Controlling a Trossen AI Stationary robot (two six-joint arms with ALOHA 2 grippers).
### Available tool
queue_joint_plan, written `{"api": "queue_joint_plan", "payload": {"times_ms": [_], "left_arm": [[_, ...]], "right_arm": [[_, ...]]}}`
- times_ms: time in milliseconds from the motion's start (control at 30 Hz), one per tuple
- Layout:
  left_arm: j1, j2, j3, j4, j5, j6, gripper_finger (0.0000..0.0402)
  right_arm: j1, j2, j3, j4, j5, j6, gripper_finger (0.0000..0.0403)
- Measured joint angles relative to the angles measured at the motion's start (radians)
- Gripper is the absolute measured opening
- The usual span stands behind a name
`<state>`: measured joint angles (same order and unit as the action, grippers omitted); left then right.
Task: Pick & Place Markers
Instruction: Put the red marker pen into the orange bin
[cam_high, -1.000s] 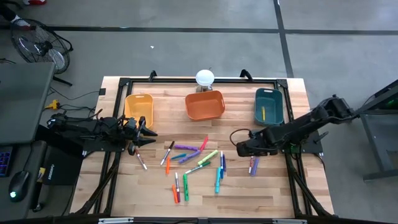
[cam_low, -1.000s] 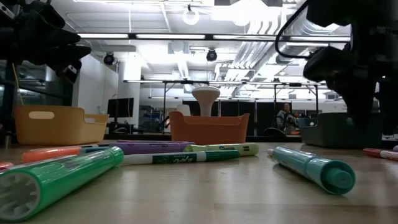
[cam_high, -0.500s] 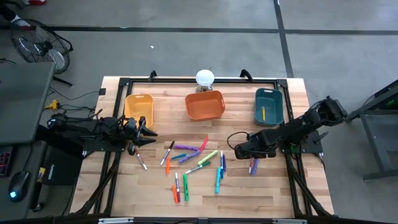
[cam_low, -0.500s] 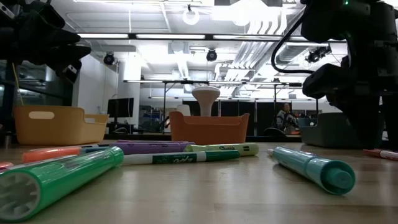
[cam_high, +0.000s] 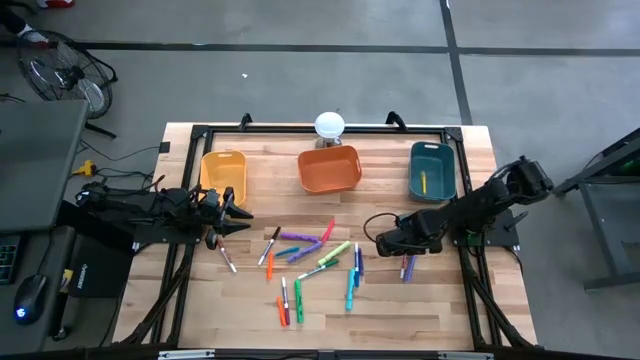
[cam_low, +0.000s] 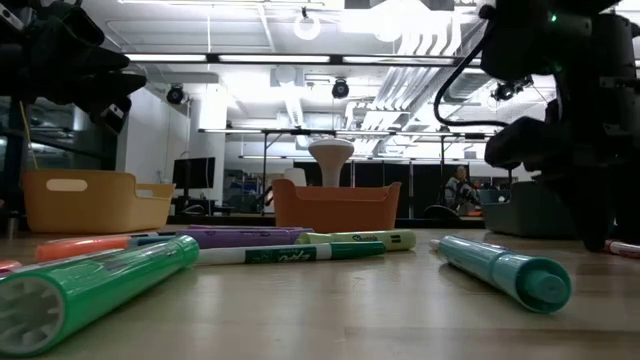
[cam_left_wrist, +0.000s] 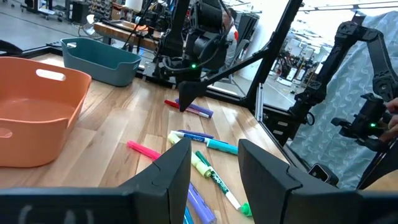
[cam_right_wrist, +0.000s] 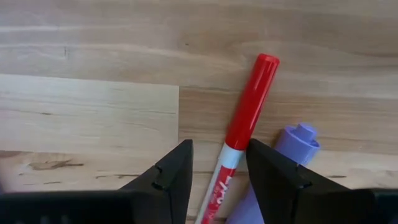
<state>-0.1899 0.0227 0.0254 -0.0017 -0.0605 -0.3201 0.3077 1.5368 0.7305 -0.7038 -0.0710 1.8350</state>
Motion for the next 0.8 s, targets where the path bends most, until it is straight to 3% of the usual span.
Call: {"api": "queue_joint_plan", "payload": {"times_ms": [333, 800], "left_arm": [[0.0, 0.0, 0.0, 0.0, 0.0, 0.0, 0.0131], [0.0, 0.0, 0.0, 0.0, 0.0, 0.0, 0.0131]], "right_arm": [[-0.017, 0.056, 0.004, 0.021, -0.015, -0.055, 0.0139], [-0.053, 0.072, 0.006, 0.031, -0.038, -0.224, 0.0045]]}}
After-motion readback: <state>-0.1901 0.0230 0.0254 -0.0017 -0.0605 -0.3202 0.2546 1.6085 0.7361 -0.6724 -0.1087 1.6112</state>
